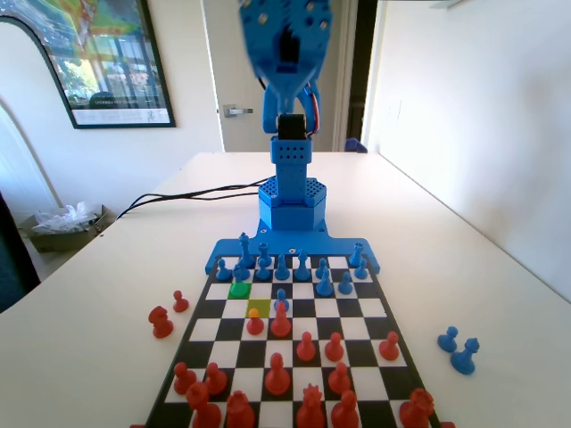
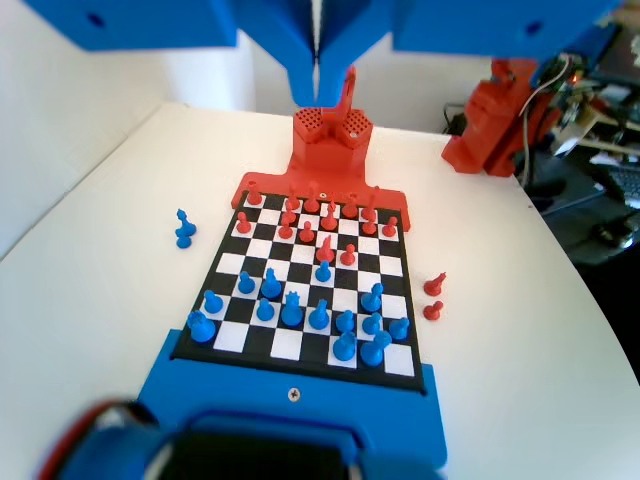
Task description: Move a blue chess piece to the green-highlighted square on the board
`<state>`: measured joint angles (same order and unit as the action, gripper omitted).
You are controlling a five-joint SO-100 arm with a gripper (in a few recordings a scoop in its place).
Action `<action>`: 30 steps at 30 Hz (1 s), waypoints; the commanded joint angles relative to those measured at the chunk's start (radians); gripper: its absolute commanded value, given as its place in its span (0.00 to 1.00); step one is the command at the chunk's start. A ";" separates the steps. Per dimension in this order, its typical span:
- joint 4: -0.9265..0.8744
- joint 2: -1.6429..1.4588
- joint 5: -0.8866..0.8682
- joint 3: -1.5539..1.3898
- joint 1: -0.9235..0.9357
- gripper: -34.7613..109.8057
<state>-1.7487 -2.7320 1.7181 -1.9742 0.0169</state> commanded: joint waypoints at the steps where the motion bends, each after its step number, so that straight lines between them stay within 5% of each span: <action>1: 0.021 -0.117 0.017 -0.075 -0.011 0.25; 30: 0.175 -0.322 0.005 -0.207 0.018 0.25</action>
<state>-1.5892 -3.0342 1.7135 -2.1737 0.0322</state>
